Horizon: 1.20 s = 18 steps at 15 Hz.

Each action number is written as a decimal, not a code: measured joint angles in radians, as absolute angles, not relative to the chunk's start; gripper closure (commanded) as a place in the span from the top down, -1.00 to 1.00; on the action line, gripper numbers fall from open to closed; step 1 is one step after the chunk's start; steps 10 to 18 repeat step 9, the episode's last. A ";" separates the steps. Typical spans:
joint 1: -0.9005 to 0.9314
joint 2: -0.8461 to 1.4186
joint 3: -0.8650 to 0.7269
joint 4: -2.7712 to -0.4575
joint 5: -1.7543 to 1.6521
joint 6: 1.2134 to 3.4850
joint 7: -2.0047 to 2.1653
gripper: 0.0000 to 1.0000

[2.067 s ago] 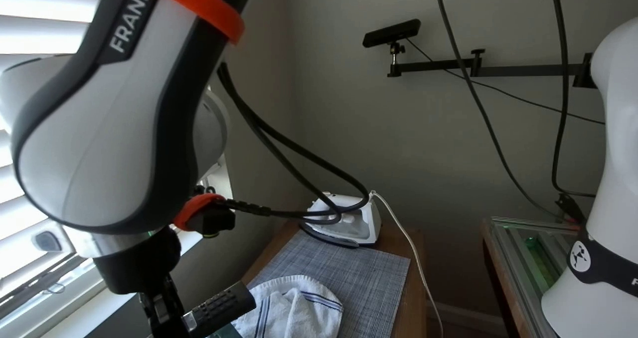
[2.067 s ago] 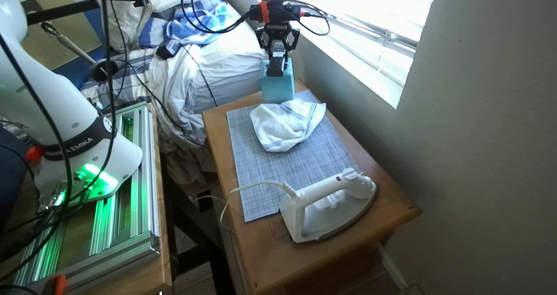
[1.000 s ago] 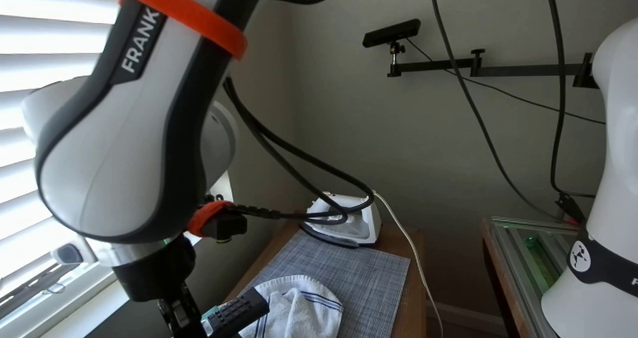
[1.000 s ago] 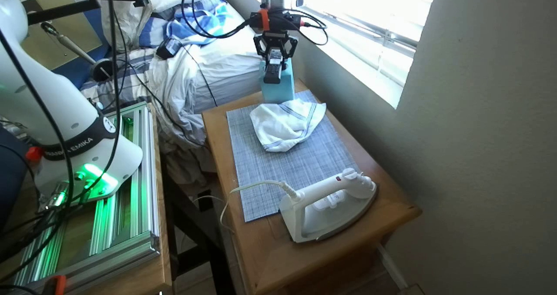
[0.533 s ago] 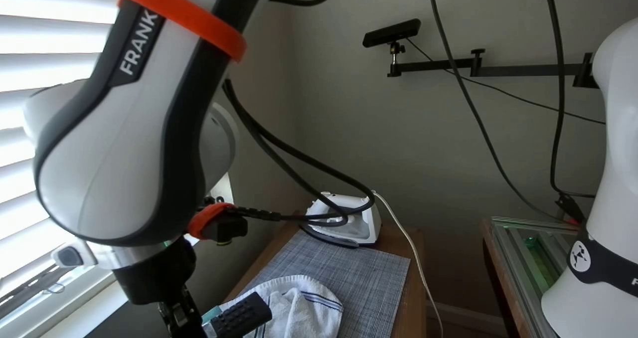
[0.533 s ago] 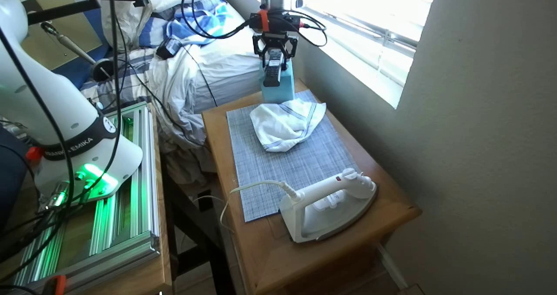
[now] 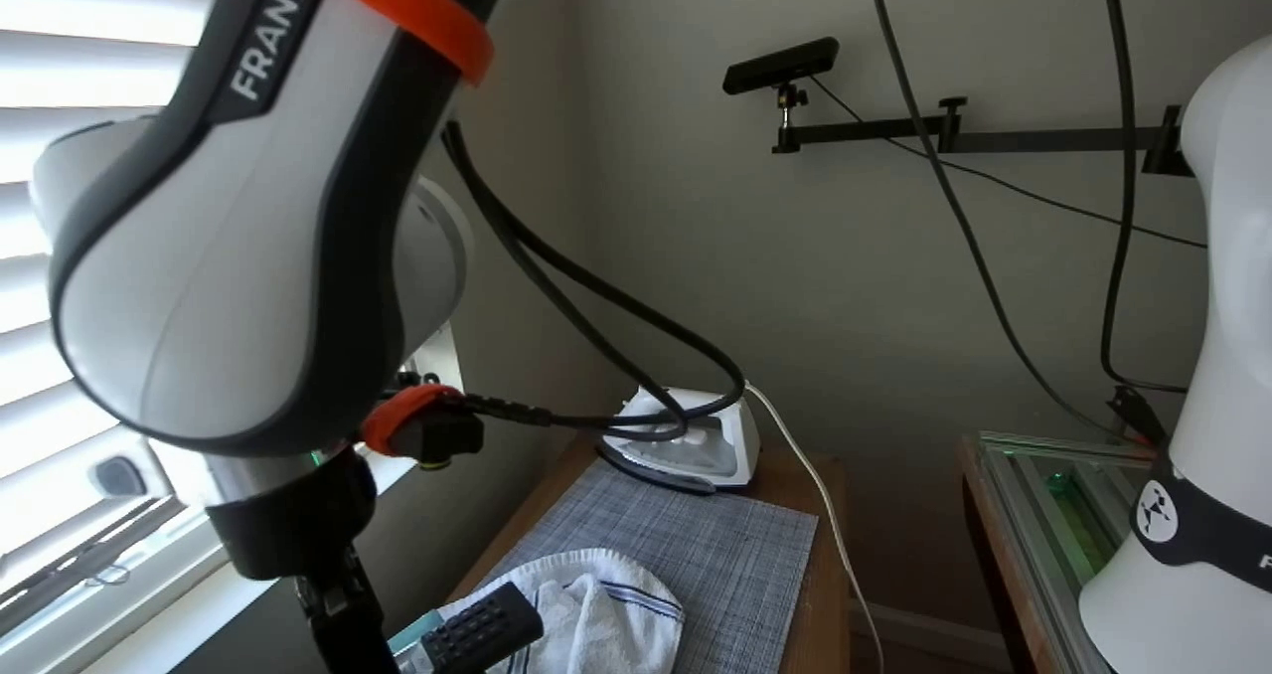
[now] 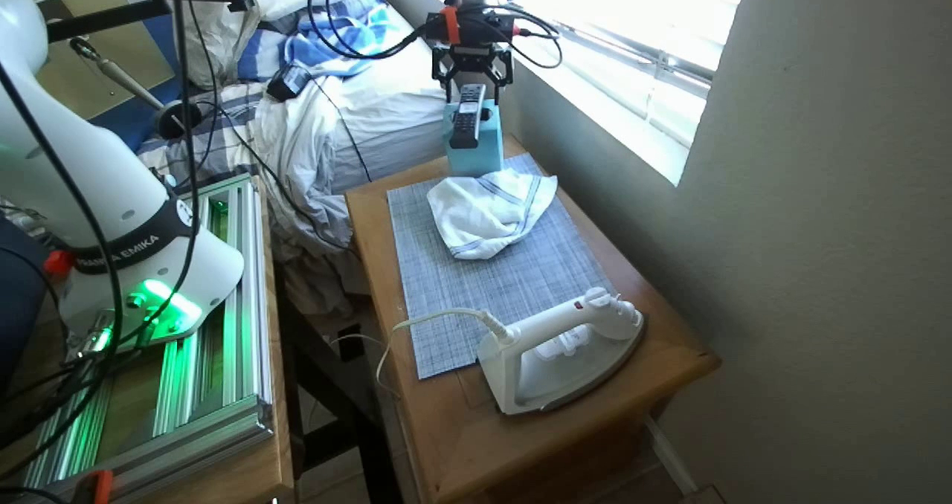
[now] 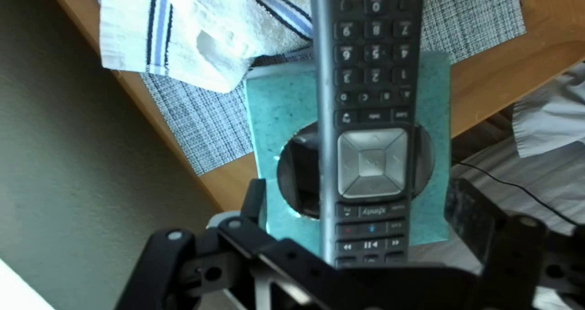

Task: Lift the remote from the towel and put it on the box

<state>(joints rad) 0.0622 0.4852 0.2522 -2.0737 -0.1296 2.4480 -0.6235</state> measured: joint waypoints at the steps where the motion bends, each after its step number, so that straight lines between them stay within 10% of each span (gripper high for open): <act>1: 0.062 0.461 0.245 -2.088 -0.130 2.466 -0.608 1.00; 18: 0.051 0.130 0.128 -2.413 -0.136 2.616 -0.330 1.00</act>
